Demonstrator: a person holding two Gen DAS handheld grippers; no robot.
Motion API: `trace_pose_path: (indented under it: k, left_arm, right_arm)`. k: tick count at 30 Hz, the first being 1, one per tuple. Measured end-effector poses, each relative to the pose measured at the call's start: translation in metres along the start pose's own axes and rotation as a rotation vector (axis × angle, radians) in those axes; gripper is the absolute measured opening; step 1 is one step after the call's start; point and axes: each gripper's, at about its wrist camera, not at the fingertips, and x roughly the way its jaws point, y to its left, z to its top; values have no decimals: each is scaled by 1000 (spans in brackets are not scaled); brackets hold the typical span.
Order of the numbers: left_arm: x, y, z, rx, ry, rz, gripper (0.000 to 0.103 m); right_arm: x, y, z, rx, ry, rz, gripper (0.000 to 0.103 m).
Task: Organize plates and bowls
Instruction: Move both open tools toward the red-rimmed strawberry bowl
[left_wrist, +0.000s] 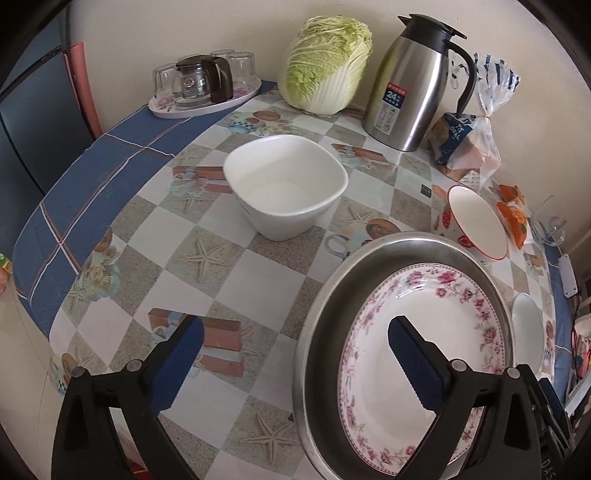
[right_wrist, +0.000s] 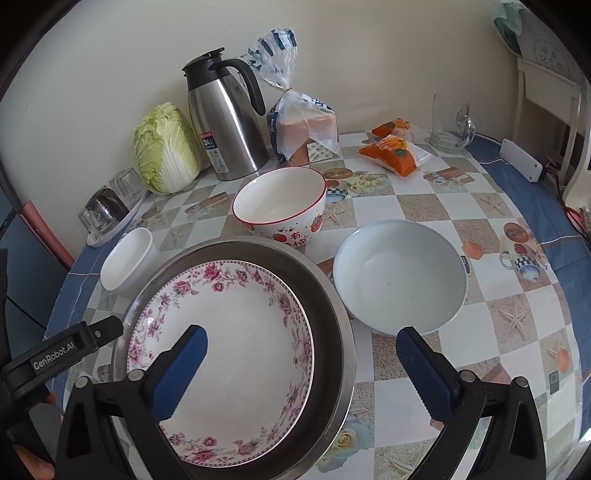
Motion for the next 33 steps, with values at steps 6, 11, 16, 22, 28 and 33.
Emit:
trace_pose_path:
  k: [6,11,16,22,28,33]
  left_arm:
    - [-8,-1,3,7,-40,17,100]
    - [-19,-6,4,13,-83,-10,100]
    - [-24,-9,3,22,-102,-18,100]
    - [-27,-14,1,52,-141,44,100]
    - [-26,-15,2,69,-130,21,100]
    - [-23,-17,10,94,-132,17,100]
  right_arm:
    - [-1,-1,-2,-16,-1,-26,103]
    - [-10,-1,-1,-25,-34,-24,103]
    - [-20,0,1,-20,-66,-26,103]
    - [-25,-3,3,11,-49,-30,103]
    - [-32,-5,13,46,-38,6,103]
    - [-33,-4,27,50,-32,5,103]
